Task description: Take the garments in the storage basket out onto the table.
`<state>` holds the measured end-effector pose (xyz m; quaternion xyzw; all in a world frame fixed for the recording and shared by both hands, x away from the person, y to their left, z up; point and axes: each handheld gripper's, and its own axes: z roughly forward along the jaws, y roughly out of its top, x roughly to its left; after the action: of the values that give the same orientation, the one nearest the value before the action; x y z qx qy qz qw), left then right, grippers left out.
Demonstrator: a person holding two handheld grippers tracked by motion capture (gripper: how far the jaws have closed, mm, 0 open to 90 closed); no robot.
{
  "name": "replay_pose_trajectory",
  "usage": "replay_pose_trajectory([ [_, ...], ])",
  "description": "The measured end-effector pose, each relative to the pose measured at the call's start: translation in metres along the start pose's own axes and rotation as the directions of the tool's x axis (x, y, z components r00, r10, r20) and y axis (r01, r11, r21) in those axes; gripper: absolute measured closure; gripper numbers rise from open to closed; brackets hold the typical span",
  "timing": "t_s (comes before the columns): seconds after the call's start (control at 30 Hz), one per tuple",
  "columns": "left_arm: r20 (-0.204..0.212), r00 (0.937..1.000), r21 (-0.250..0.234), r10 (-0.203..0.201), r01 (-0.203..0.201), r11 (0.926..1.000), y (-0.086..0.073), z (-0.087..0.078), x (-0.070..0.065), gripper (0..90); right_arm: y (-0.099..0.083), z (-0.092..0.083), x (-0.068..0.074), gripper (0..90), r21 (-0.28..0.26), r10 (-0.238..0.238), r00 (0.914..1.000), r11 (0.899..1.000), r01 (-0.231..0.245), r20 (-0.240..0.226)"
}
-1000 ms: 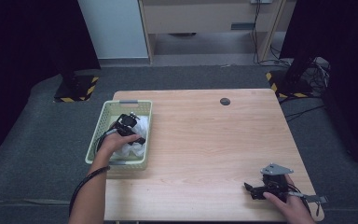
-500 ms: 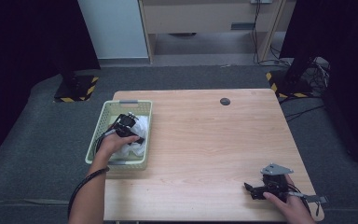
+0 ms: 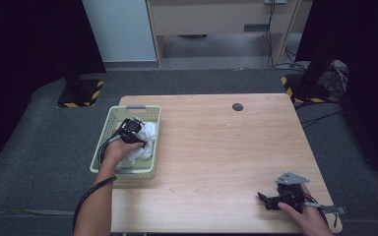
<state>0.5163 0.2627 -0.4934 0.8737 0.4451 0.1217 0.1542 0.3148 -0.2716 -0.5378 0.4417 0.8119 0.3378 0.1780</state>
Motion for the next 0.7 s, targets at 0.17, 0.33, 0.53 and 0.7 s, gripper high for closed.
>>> replay_pose_trajectory([
  [0.17,-0.039,0.9987,-0.011,0.032,-0.033,0.9994,0.002,-0.004,-0.006,69.7,0.0,0.0,0.0,0.5,0.0,0.002,1.0,1.0,-0.002,0.0],
  [0.33,-0.048,0.9981,-0.012,0.039,-0.04,0.9991,0.002,-0.008,-0.008,72.7,0.0,0.0,0.0,0.5,0.0,0.003,1.0,1.0,-0.003,0.001],
  [0.53,-0.063,0.9971,-0.024,0.044,-0.045,0.9987,0.004,-0.012,-0.01,73.2,0.0,0.0,0.0,0.5,-0.001,0.002,1.0,1.0,-0.002,0.001],
  [0.7,-0.08,0.9957,-0.048,0.047,-0.05,0.9976,0.002,-0.02,-0.011,73.6,0.0,0.0,0.0,0.5,0.001,0.001,1.0,1.0,-0.001,0.0],
])
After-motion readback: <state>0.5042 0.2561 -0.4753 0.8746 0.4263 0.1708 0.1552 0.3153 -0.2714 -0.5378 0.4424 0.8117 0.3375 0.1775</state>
